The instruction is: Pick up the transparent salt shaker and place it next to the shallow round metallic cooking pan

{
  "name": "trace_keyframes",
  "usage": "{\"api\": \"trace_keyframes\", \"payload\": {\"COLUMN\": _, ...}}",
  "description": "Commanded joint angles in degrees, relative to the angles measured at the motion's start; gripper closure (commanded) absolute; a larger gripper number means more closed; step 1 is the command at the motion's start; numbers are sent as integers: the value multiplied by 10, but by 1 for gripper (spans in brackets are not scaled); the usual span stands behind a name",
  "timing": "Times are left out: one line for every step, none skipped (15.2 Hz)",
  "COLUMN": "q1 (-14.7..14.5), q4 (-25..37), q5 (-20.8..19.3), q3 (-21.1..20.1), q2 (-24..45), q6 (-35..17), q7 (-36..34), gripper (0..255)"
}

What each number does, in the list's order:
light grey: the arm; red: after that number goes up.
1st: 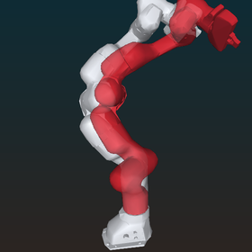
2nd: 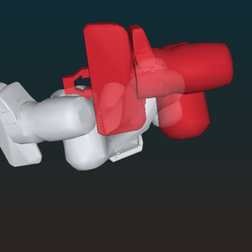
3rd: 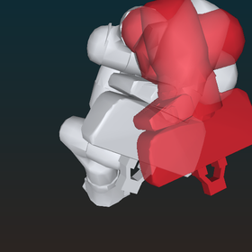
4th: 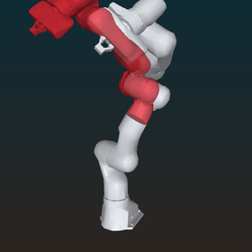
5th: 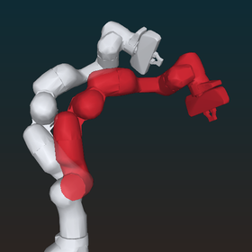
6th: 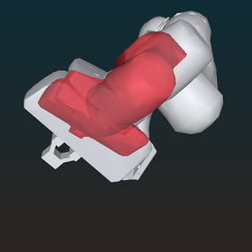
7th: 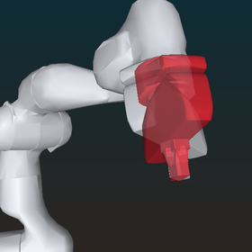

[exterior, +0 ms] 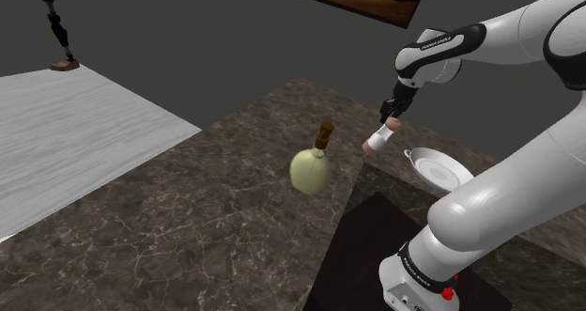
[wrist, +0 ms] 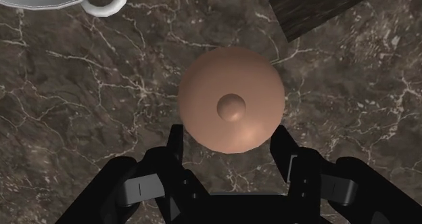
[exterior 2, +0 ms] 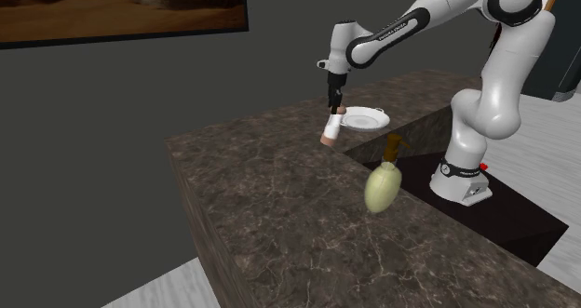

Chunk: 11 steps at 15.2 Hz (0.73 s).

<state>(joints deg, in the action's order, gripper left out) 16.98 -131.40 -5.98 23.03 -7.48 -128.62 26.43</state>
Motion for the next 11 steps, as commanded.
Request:
{"api": "trace_keyframes", "payload": {"q1": 0, "q4": 0, "q5": 0, "q3": 0, "q2": 0, "q6": 0, "q7": 0, "gripper": 255}}
{"api": "trace_keyframes", "payload": {"q1": 0, "q4": 0, "q5": 0, "q3": 0, "q2": 0, "q6": 0, "q7": 0, "gripper": 255}}
{"api": "trace_keyframes", "payload": {"q1": 0, "q4": 0, "q5": 0, "q3": 0, "q2": 0, "q6": 0, "q7": 0, "gripper": 0}}
{"api": "trace_keyframes", "payload": {"q1": 0, "q4": 0, "q5": 0, "q3": 0, "q2": 0, "q6": 0, "q7": 0, "gripper": 0}}
{"api": "trace_keyframes", "payload": {"q1": 0, "q4": 0, "q5": 0, "q3": 0, "q2": 0, "q6": 0, "q7": 0, "gripper": 0}}
{"api": "trace_keyframes", "payload": {"q1": 0, "q4": 0, "q5": 0, "q3": 0, "q2": 0, "q6": 0, "q7": 0, "gripper": 0}}
{"api": "trace_keyframes", "payload": {"q1": 0, "q4": 0, "q5": 0, "q3": 0, "q2": 0, "q6": 0, "q7": 0, "gripper": 0}}
{"api": "trace_keyframes", "payload": {"q1": 0, "q4": 0, "q5": 0, "q3": 0, "q2": 0, "q6": 0, "q7": 0, "gripper": 0}}
{"api": "trace_keyframes", "payload": {"q1": 0, "q4": 9, "q5": -4, "q3": -2, "q2": -11, "q6": 20, "q7": -3, "gripper": 0}}
{"api": "trace_keyframes", "payload": {"q1": 0, "q4": 19, "q5": -7, "q3": -4, "q2": -21, "q6": 39, "q7": -6, "gripper": 0}}
{"api": "trace_keyframes", "payload": {"q1": 0, "q4": 30, "q5": -9, "q3": -6, "q2": -31, "q6": 59, "q7": -8, "gripper": 0}}
